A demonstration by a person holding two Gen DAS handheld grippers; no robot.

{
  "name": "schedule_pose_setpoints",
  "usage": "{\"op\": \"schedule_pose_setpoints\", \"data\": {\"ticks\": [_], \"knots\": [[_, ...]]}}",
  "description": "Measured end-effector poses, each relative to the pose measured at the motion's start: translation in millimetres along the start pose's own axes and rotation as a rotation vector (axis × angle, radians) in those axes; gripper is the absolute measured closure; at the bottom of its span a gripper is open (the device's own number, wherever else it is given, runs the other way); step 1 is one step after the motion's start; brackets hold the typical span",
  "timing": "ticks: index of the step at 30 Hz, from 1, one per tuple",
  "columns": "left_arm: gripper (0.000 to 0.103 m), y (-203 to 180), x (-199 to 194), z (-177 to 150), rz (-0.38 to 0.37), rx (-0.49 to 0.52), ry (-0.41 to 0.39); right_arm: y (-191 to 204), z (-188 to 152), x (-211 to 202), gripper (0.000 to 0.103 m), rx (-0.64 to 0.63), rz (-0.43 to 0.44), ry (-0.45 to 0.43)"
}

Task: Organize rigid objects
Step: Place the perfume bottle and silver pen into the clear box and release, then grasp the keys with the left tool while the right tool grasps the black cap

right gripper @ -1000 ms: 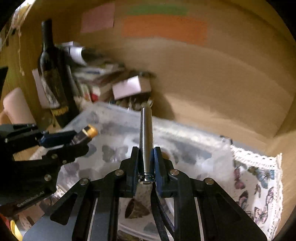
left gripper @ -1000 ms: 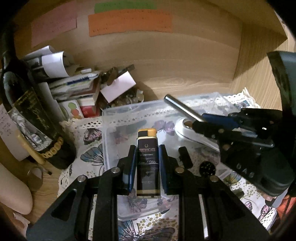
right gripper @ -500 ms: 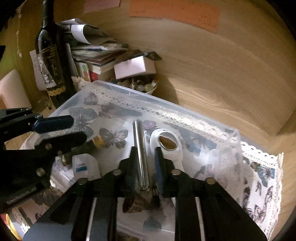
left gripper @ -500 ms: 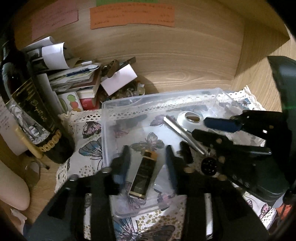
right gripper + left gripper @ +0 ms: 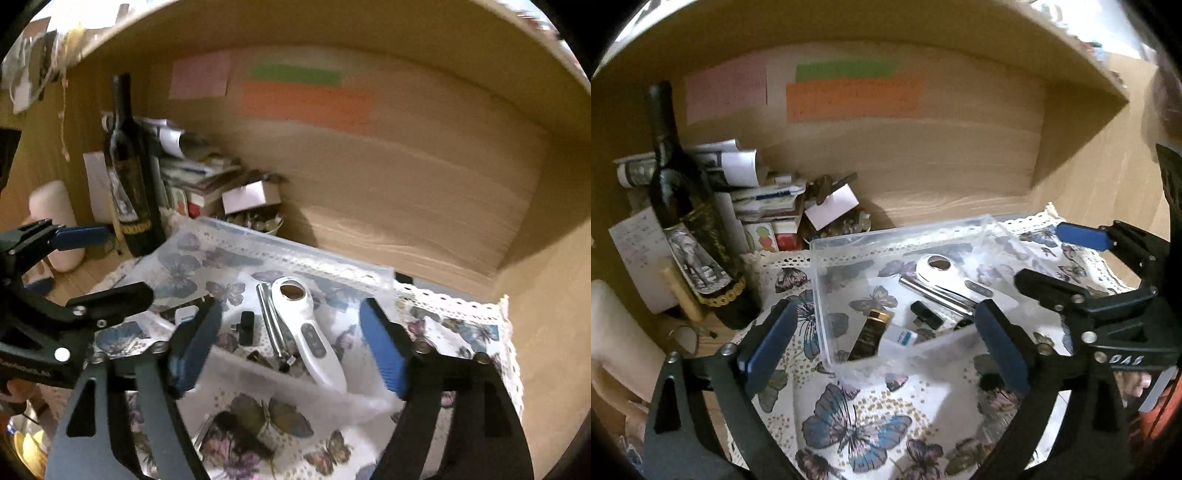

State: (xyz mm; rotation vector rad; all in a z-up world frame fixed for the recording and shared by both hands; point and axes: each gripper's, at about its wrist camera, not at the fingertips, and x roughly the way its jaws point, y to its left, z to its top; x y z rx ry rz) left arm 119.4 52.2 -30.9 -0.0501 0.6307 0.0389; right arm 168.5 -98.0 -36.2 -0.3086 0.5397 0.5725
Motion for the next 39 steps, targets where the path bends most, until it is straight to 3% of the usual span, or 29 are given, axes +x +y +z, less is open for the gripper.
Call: {"op": "schedule_pose_setpoints", "data": {"ticks": [4, 8, 15, 19, 24, 31, 33, 35, 39], "knots": [[0.001, -6.8, -11.5, -13.5, -0.005, 0.034, 0.003, 0.8, -12.9, -20.9, 0.02, -0.002, -0.026, -0.01], [0.001, -10.0, -10.3, -33.2, -0.025, 0.035, 0.054, 1.3, -28.7, -29.2, 0.02, 0.004, -0.033, 0.015], [0.001, -15.0, 6.0, -76.0, -0.06, 0.026, 0.176, 9.0, -62.4, -7.0, 0.024, -0.004, 0.015, 0.134], [0.001, -17.4, 14.3, -94.7, -0.12, -0.003, 0.251, 16.8, -76.2, 15.8, 0.044, -0.025, 0.075, 0.218], [0.001, -30.7, 10.9, -104.8, -0.117, 0.037, 0.239, 21.1, -80.9, 45.4, 0.069, -0.038, 0.133, 0.312], [0.002, -52.5, 20.7, -97.7, -0.21, 0.075, 0.264, 26.6, -90.4, 38.7, 0.077, -0.054, 0.127, 0.313], [0.007, -59.7, 26.7, -96.7, -0.213, 0.097, 0.274, 26.4, -93.4, 33.8, 0.079, -0.053, 0.114, 0.311], [0.02, -68.0, 34.8, -97.9, -0.212, 0.131, 0.299, 23.0, -96.7, 27.8, 0.081, -0.042, 0.107, 0.307], [0.034, -76.3, 44.1, -103.5, -0.193, 0.159, 0.326, 8.4, -103.4, 14.6, 0.081, 0.016, 0.085, 0.288]]}}
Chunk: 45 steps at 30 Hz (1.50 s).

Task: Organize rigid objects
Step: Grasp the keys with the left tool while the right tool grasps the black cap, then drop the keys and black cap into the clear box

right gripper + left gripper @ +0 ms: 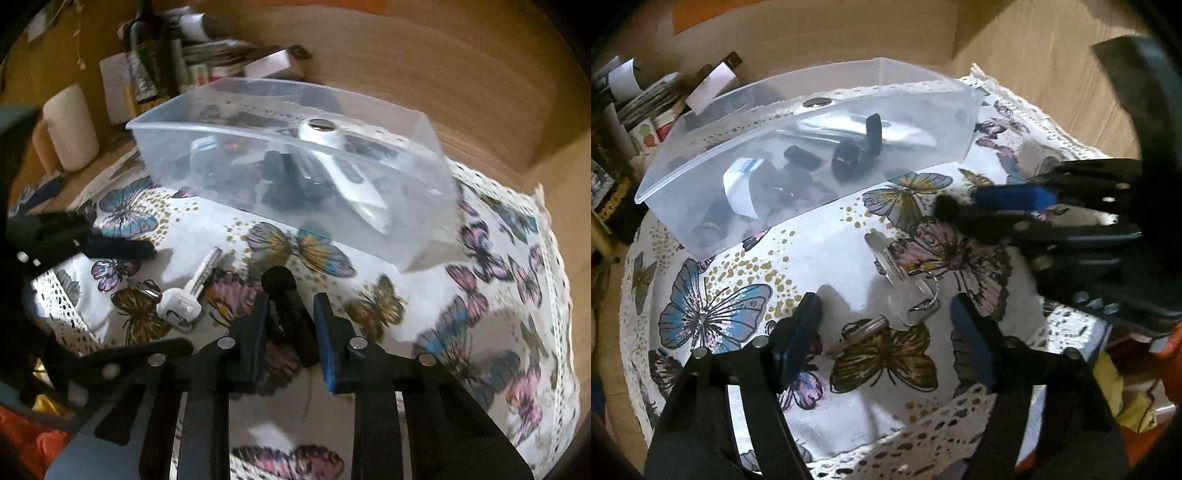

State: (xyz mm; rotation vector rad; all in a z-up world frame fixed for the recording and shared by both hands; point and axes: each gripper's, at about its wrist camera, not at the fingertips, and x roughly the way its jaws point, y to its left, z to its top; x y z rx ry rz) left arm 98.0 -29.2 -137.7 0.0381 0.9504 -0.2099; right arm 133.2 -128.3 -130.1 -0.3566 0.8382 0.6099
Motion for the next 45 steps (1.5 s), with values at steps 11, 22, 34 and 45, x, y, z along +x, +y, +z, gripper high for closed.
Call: {"op": "schedule_pose_setpoints", "data": {"ticks": [11, 22, 34, 45], "knots": [[0.076, 7.9, -11.2, -2.6, -0.065, -0.056, -0.03, -13.5, -12.9, -38.7, 0.081, 0.088, 0.006, -0.108], [0.076, 21.8, -61.1, 3.0, -0.004, -0.085, -0.169, -19.8, 0.7, -72.4, 0.081, 0.115, 0.005, -0.242], [0.076, 38.1, -108.3, 35.1, 0.025, -0.092, -0.336, -21.9, 31.7, -94.0, 0.081, 0.106, -0.004, -0.36], [0.076, 52.3, -133.4, 78.9, 0.041, -0.093, -0.468, -18.4, 74.5, -97.4, 0.081, 0.076, -0.003, -0.437]]}}
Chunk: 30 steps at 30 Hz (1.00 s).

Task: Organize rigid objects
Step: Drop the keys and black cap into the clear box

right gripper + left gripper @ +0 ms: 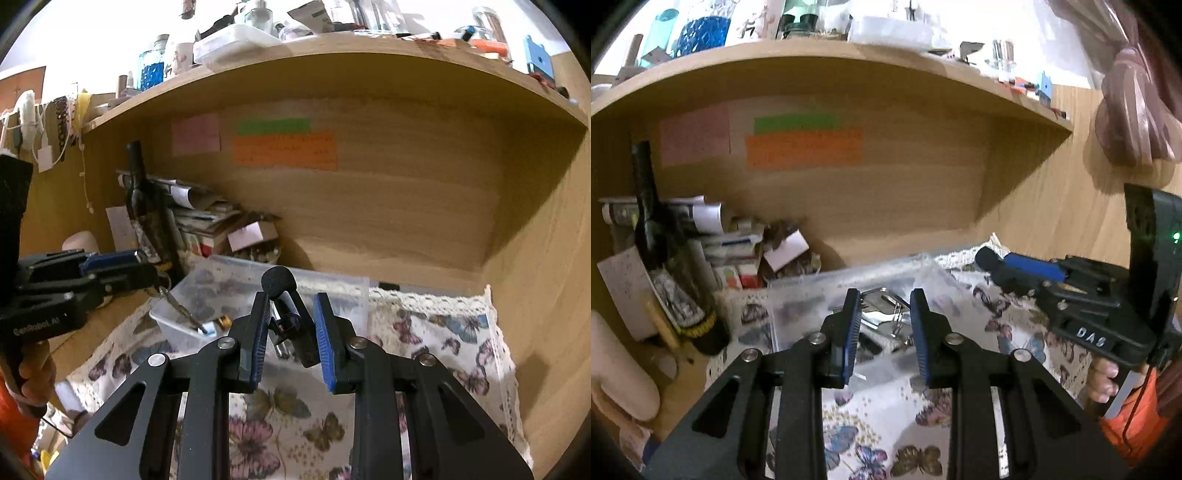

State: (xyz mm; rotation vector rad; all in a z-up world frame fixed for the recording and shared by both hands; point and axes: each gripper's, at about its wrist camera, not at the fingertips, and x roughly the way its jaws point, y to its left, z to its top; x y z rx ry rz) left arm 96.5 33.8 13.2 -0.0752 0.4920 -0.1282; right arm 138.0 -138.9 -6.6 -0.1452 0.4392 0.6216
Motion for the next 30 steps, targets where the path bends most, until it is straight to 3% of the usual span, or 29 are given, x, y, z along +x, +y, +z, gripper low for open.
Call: {"op": "schedule_pose_setpoints", "data": {"ticks": [11, 25, 30], "knots": [[0.076, 5.8, 44.0, 1.5, 0.015, -0.013, 0.036, 3.5, 2.3, 42.3, 0.081, 0.005, 0.018, 0.057], [0.076, 28.4, 122.0, -38.1, 0.015, -0.082, 0.252, -6.0, -29.0, 115.5, 0.081, 0.031, -0.01, 0.252], [0.076, 34.0, 118.9, -38.2, 0.03, -0.101, 0.238, -1.2, -30.3, 118.0, 0.08, 0.004, -0.021, 0.26]]}}
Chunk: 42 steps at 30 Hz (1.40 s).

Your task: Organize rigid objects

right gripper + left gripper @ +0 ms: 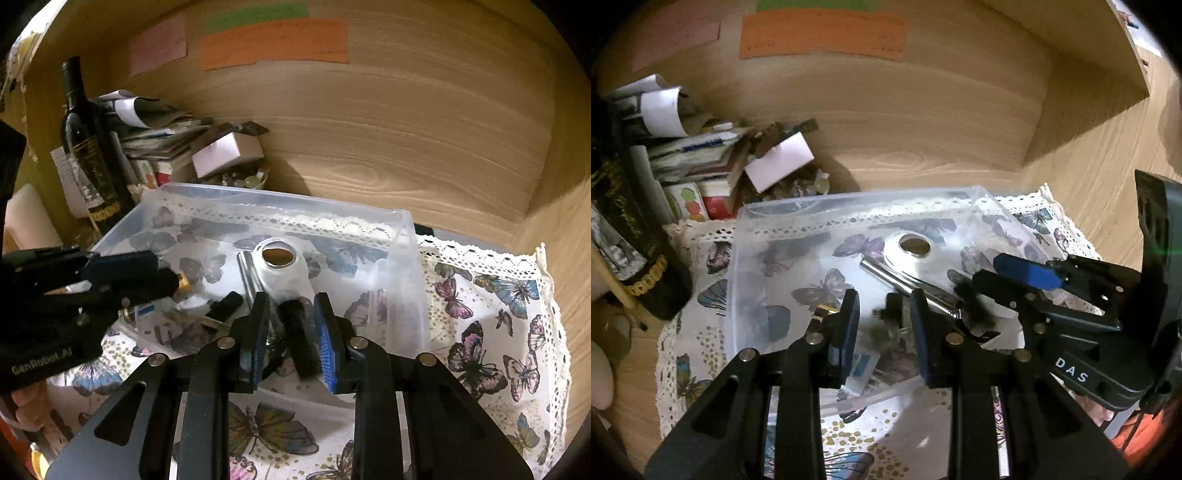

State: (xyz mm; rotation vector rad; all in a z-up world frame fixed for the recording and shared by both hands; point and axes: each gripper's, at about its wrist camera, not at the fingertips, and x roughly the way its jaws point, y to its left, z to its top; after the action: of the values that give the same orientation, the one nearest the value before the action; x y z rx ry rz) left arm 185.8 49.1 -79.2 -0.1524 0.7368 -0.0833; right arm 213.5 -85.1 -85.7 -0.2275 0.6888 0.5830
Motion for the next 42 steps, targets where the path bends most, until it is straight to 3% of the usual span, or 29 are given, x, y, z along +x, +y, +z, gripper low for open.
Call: {"op": "schedule_pose_setpoints", "data": {"ticks": [4, 9, 13, 16, 18, 20, 23, 26, 42], "knots": [[0.068, -1.5, -16.1, 3.5, 0.01, 0.0, -0.039, 0.5, 2.3, -9.0, 0.076, 0.007, 0.006, -0.021], [0.066, -6.7, -42.5, 4.8, 0.034, 0.011, -0.1, 0.4, 6.6, -36.3, 0.075, 0.023, 0.013, -0.078], [0.048, -12.8, -70.3, 5.1, 0.042, 0.017, -0.171, 3.0, 8.8, -72.2, 0.065, 0.025, 0.004, -0.159], [0.04, -19.2, -96.2, 4.7, 0.049, 0.027, -0.243, 4.5, 8.4, -101.1, 0.054, 0.032, -0.008, -0.228], [0.033, -23.6, -110.4, 4.5, 0.048, 0.034, -0.28, 5.3, 6.8, -122.4, 0.034, 0.042, -0.012, -0.281], [0.019, -28.5, -126.9, 2.5, 0.052, 0.04, -0.324, 7.0, 4.5, -136.6, 0.02, 0.048, -0.038, -0.329], [0.002, -37.5, -147.3, -2.8, 0.075, 0.055, -0.387, 10.0, -2.0, -159.3, 0.011, 0.048, -0.074, -0.388], [0.0, -43.0, -161.9, -8.7, 0.086, 0.061, -0.427, 10.6, -5.8, -172.0, 0.0, 0.057, -0.081, -0.417], [0.0, -49.0, -178.5, -18.9, 0.076, 0.051, -0.453, 16.4, -23.3, -203.1, 0.0, 0.063, -0.076, -0.482]]}}
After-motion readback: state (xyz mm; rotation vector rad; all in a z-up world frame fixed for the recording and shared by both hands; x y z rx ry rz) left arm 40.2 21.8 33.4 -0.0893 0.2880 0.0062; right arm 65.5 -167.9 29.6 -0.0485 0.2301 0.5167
